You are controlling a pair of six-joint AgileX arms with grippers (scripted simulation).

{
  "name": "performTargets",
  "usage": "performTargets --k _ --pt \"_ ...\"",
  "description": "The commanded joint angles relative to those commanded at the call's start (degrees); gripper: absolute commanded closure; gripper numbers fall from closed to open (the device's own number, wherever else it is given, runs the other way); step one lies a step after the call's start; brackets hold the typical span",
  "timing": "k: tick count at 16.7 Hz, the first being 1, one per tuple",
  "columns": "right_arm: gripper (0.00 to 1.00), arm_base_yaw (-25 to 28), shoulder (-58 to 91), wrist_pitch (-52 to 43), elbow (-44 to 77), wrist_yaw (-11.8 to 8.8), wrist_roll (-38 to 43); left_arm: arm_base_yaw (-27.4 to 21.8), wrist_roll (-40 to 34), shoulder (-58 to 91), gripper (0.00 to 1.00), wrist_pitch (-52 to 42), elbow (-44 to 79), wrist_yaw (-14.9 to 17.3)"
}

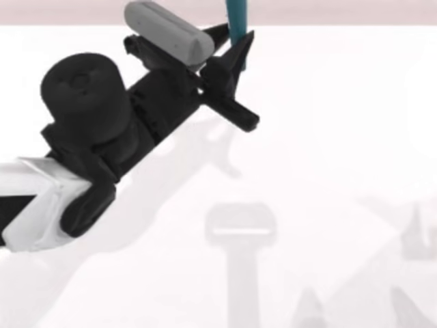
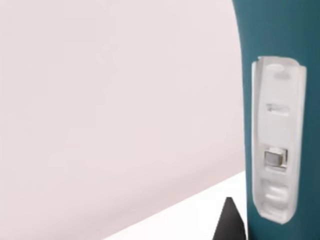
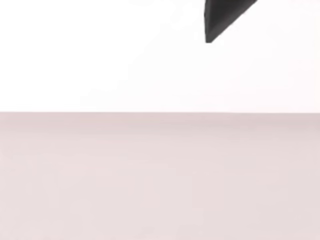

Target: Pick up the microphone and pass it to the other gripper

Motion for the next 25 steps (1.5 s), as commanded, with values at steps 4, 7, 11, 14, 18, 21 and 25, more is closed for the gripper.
performTargets --k 4,7,11,14,18,21,25 --pt "0.0 0.05 0.09 0.04 0.07 -0.05 -0.01 -0.02 0.0 0.01 1.0 0.01 -0.01 -0.01" --pt "0.0 1.98 3.83 1.48 2.77 -1.91 -0.33 -0.02 0.0 0.01 1.0 0.01 -0.01 -0.01" --pt "0.0 7.37 17.31 6.21 11.27 -7.08 -1.07 -0.02 0.0 0.01 1.0 0.01 -0.01 -0.01" --pt "0.0 12.44 31.54 11.31 19.9 -11.95 -1.66 -0.02 0.0 0.01 1.0 0.01 -0.01 -0.01" --pt "0.0 19.21 50.62 18.43 31.65 -18.44 -2.61 -0.02 0.0 0.01 1.0 0.01 -0.01 -0.01" --pt "0.0 23.39 62.0 22.56 38.67 -22.46 -3.32 -0.02 0.0 0.01 1.0 0.01 -0.01 -0.01" --pt "0.0 26.68 70.39 25.27 43.69 -25.62 -3.85 -0.02 0.0 0.01 1.0 0.01 -0.01 -0.01"
